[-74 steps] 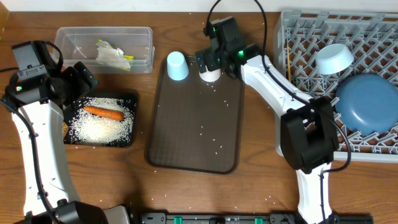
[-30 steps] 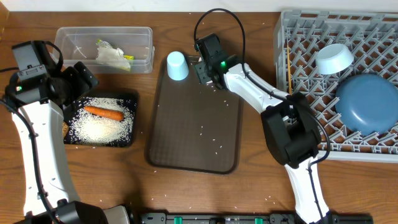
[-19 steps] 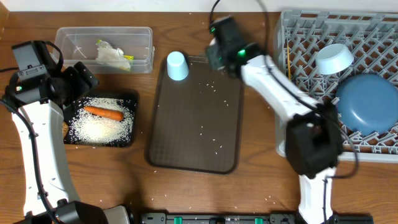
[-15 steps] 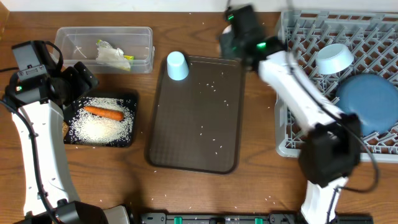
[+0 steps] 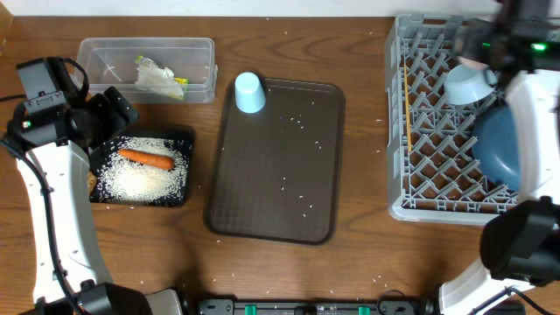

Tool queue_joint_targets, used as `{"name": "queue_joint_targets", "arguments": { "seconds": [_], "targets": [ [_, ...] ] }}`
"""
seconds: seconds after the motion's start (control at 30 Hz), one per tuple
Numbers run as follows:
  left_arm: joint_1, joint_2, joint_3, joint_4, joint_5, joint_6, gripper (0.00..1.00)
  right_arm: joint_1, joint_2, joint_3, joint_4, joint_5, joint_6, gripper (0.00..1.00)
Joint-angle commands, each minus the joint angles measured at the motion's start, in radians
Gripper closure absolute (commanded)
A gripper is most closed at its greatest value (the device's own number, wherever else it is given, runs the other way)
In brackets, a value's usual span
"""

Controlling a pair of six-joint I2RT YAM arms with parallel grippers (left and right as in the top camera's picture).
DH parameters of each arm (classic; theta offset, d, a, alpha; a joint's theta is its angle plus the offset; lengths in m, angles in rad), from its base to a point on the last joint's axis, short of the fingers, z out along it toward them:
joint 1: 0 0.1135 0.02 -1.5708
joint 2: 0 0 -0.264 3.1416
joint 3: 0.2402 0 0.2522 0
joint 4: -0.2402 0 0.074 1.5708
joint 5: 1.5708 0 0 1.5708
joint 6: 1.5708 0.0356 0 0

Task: Sort waste into correct bins and load items into the dishwasher rack
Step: 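Lift the white cup and carry it right to the dish rack, then lower the white cup upside down into the rack slots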

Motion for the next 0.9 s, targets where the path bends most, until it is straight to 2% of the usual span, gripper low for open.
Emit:
{"name": "queue_joint_targets", "arguments": {
  "seconds": [0.0,0.2,0.27,0.87],
  "targets": [
    [0.004,-0.007,0.014,0.000,-0.005,-0.005,0.02,-0.090,-0.013,0.012,-0.016,0.006,0.003,0.41],
    [0.004,-0.007,0.014,0.000,-0.005,-0.005,0.02,-0.205,-0.006,-0.014,-0.015,0.006,-0.008,0.39],
    [0.004,-0.007,0.014,0.000,-0.005,-0.005,0.02,-0.228,-0.004,-0.026,-0.012,0.006,-0.016,0.35],
    [0.004,-0.007,0.014,0.000,-0.005,-0.005,0.02,-0.249,-0.003,-0.120,0.141,-0.002,-0.027,0.25]
  ]
}}
